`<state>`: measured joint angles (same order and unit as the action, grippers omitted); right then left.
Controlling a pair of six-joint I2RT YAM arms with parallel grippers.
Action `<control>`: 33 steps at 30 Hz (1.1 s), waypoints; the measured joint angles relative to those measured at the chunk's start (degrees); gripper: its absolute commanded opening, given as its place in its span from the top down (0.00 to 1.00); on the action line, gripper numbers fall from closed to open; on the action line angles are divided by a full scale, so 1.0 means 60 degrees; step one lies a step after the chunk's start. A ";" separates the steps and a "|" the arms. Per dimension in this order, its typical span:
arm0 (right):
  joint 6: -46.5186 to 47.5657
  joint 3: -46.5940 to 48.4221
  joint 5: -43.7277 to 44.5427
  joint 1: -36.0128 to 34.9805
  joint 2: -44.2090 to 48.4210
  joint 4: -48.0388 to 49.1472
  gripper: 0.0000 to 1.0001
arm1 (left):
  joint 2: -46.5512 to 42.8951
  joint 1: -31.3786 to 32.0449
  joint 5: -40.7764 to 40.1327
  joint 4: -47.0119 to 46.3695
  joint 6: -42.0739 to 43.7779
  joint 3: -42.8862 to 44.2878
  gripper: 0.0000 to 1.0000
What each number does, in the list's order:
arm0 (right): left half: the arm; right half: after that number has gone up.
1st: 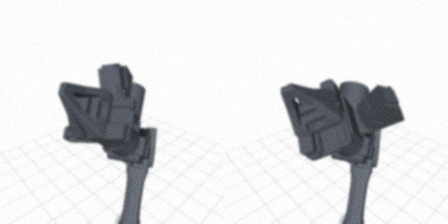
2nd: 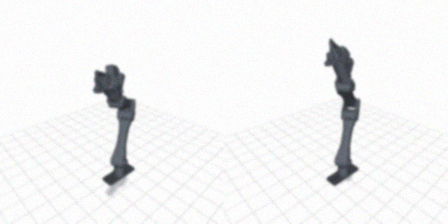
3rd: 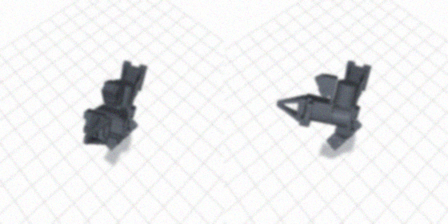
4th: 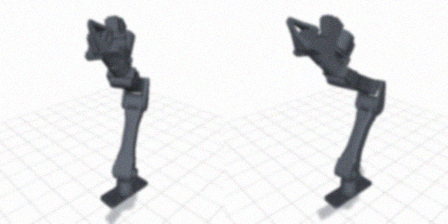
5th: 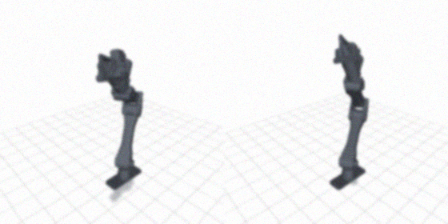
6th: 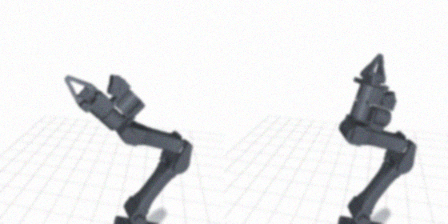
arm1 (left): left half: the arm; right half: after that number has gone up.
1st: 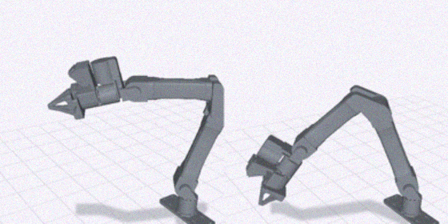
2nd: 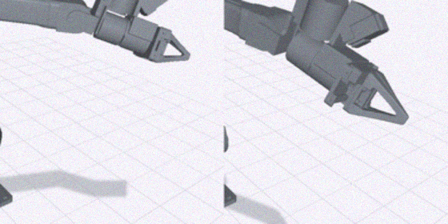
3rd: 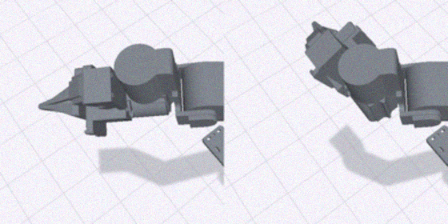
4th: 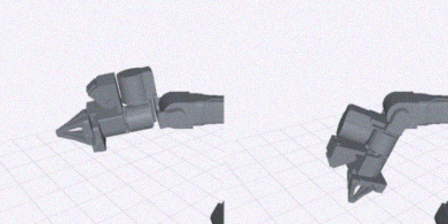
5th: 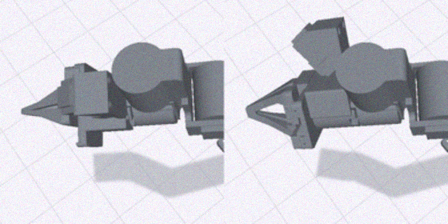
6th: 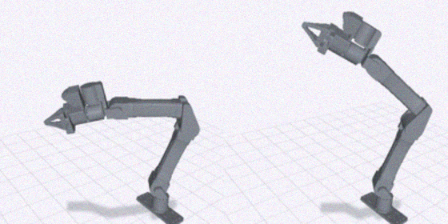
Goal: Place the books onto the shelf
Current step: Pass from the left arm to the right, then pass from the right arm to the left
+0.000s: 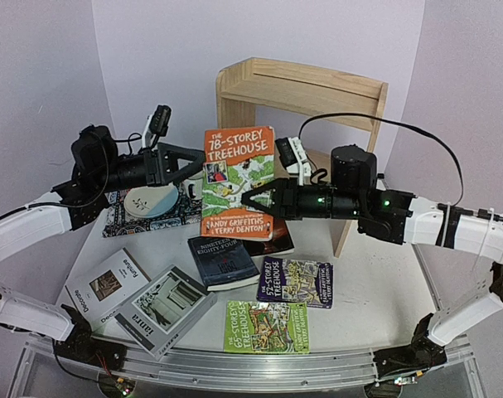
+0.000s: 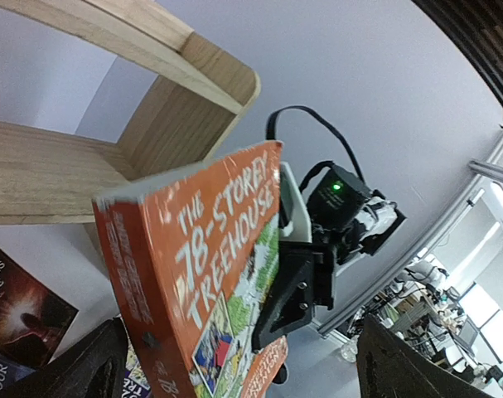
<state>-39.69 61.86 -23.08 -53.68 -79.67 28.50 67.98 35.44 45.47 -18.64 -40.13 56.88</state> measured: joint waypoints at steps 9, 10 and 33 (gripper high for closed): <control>0.1904 0.0275 -0.0041 0.0005 0.0050 -0.2595 0.94 | 0.0757 -0.0032 -0.0065 0.1952 0.1918 0.0397 0.05; 0.2021 0.0275 -0.0022 0.0005 0.0058 -0.2684 0.94 | 0.0812 -0.0032 -0.0058 0.2078 0.1995 0.0397 0.03; 0.2568 0.1109 0.0108 0.0005 0.0334 -0.2183 0.95 | 0.0715 -0.0032 0.1141 0.1927 0.2430 0.0389 0.31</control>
<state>-24.28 68.51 -22.44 -53.65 -77.67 15.40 72.27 35.24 52.32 -7.07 -25.55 59.22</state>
